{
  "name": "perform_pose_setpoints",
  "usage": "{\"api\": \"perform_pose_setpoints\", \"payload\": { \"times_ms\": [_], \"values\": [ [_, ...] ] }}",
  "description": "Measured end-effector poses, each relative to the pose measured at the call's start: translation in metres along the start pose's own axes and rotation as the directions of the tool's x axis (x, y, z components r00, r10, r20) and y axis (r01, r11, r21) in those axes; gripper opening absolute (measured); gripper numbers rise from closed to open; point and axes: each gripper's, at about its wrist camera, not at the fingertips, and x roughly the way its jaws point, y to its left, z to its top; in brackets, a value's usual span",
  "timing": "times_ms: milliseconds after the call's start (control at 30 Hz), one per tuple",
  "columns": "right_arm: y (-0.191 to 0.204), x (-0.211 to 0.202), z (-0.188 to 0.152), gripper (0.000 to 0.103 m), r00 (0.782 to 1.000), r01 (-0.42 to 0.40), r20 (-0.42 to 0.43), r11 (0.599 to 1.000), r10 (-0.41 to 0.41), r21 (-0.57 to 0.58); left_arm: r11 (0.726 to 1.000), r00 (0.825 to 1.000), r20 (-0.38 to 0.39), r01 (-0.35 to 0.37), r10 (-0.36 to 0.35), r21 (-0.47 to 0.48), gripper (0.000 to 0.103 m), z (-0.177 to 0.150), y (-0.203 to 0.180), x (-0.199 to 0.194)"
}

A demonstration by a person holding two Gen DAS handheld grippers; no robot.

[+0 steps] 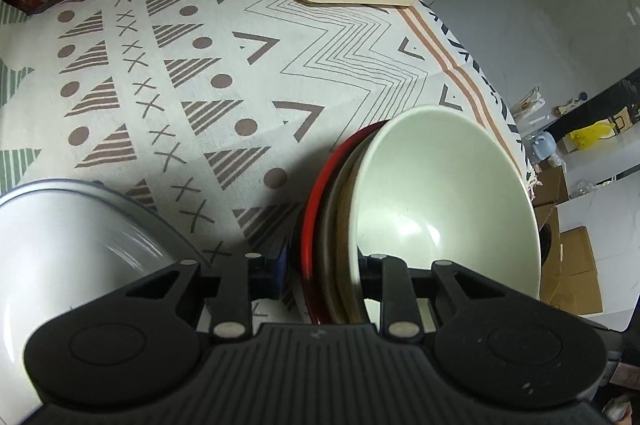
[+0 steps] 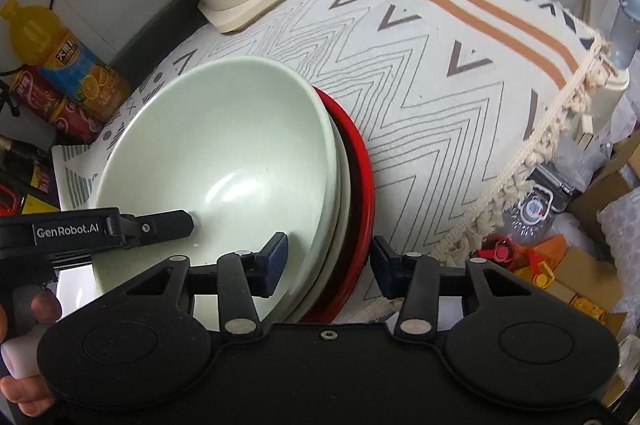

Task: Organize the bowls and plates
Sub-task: 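Close both grippers on the red bowl stack rim and lift it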

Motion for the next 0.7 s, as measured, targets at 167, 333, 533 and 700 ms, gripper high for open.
{"api": "perform_pose_setpoints", "payload": {
  "times_ms": [167, 333, 533, 700],
  "values": [
    [-0.001, -0.001, 0.003, 0.033, 1.000, 0.006, 0.008, 1.000, -0.006, 0.007, 1.000, 1.000, 0.004, -0.010, 0.009, 0.025, 0.025, -0.001, -0.001, -0.002],
    [0.004, -0.012, 0.006, 0.031, 0.998, -0.024, 0.062, 1.000, 0.025, -0.014, 0.999, 0.999, 0.047, -0.024, 0.022, 0.032, 0.025, 0.001, -0.003, -0.014],
    [0.015, -0.029, 0.010, 0.031, 0.993, -0.043, 0.110, 0.998, 0.047, -0.041, 1.000, 0.994, 0.110, -0.018, 0.016, 0.023, 0.025, 0.002, -0.004, -0.037],
    [0.027, -0.044, 0.009, 0.031, 0.986, -0.063, 0.149, 0.994, 0.076, -0.090, 1.000, 0.987, 0.159, -0.018, 0.019, -0.004, 0.025, -0.004, -0.001, -0.061]
  ]
}}
